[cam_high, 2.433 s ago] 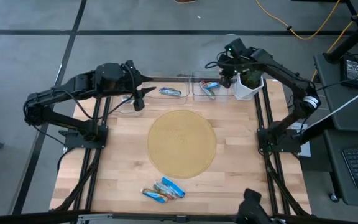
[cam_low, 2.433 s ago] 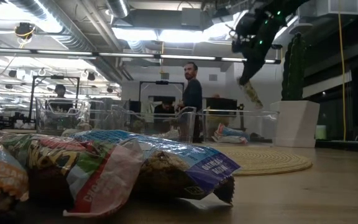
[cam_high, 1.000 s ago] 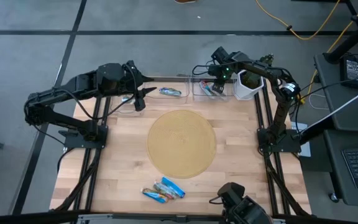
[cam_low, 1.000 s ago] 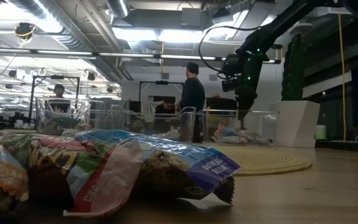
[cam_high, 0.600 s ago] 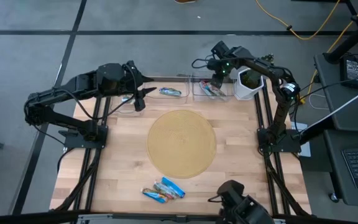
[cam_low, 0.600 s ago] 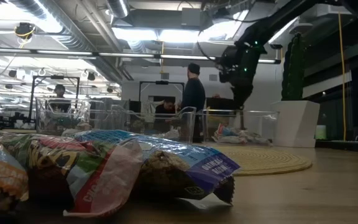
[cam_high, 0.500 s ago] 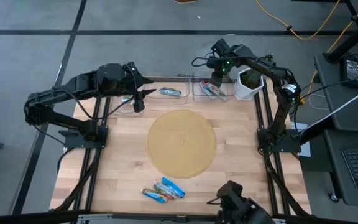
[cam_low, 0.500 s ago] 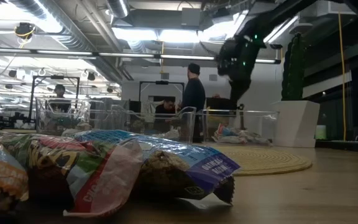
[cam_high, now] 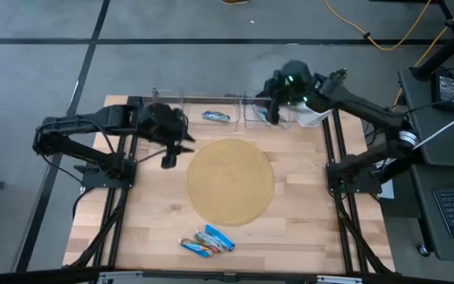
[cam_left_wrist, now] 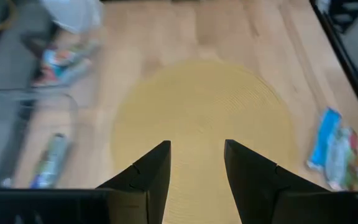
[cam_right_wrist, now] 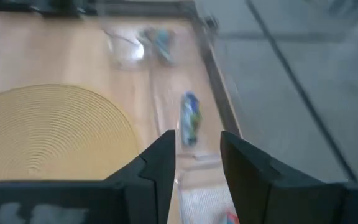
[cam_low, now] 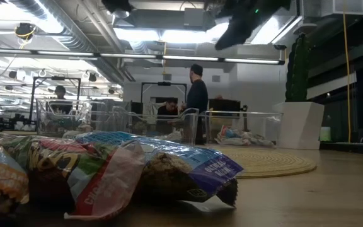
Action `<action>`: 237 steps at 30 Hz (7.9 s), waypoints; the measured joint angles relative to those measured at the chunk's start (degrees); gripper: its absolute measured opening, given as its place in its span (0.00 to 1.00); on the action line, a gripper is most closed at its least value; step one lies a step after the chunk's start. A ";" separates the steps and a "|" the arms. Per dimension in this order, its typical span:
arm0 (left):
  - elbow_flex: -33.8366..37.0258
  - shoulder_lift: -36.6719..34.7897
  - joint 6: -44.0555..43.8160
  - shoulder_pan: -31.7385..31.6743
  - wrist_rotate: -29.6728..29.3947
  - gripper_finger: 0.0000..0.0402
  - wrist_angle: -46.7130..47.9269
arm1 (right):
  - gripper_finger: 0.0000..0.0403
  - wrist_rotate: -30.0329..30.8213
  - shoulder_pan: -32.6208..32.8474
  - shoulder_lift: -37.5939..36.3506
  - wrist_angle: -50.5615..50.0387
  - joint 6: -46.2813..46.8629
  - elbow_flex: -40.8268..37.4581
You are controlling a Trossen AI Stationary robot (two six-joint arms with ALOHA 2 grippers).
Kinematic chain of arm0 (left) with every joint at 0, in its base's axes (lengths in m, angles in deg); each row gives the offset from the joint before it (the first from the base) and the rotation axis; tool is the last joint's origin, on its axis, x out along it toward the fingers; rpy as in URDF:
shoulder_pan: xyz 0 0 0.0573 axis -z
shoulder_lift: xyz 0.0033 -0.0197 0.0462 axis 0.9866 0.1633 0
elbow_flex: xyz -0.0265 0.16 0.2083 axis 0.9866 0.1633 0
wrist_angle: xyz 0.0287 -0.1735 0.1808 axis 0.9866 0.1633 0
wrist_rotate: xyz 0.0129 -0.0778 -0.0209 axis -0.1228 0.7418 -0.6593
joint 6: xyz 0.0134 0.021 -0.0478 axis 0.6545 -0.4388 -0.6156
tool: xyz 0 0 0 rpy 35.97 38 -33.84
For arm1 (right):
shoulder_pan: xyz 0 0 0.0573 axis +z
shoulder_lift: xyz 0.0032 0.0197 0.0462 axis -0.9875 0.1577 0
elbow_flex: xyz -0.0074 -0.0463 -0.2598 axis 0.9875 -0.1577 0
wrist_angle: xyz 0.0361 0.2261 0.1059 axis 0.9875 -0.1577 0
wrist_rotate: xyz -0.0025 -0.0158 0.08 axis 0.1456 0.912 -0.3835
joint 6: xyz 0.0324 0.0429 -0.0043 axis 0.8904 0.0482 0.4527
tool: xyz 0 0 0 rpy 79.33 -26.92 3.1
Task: Pick and place Granola Bars by type
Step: Put the blue bar into the middle transparent bin
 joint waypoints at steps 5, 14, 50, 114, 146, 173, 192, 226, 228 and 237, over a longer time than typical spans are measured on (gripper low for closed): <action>3.10 0.00 -0.01 4.04 1.68 0.36 -0.38 | 0.32 0.80 6.38 -7.72 6.29 -2.24 -8.54; 4.95 2.77 -0.09 13.64 1.71 0.36 -0.99 | 0.33 3.04 13.59 -13.75 8.52 -2.61 -14.97; 4.99 24.02 -21.08 33.89 -8.21 0.36 -20.69 | 0.33 3.02 18.33 -13.82 9.39 -3.08 -14.99; 4.97 45.57 -32.34 33.65 -3.07 0.31 -29.00 | 0.32 3.09 17.96 -13.80 5.07 -9.26 -15.01; 1.63 6.58 -15.73 34.94 -29.07 0.04 -47.05 | 0.33 3.09 17.94 -13.80 4.69 -9.24 -15.01; 1.63 2.49 0.97 36.25 -34.55 0.05 -55.64 | 0.33 3.01 17.94 -13.80 5.14 -6.76 -15.01; 1.63 2.51 -3.81 31.43 -53.10 0.05 -45.53 | 0.33 2.96 17.96 -13.06 9.63 -6.11 -15.49; 5.78 -11.85 -3.37 -5.06 -36.39 0.05 3.50 | 0.32 8.08 17.94 -13.06 13.87 -6.01 -15.51; 6.83 -11.42 -2.44 -8.44 -33.29 0.05 0.96 | 0.32 8.09 17.94 -13.06 14.56 -6.00 -15.54; 8.99 -6.35 2.94 -23.04 -22.54 0.05 -6.39 | 0.32 8.09 17.90 -13.10 22.28 -5.59 -15.58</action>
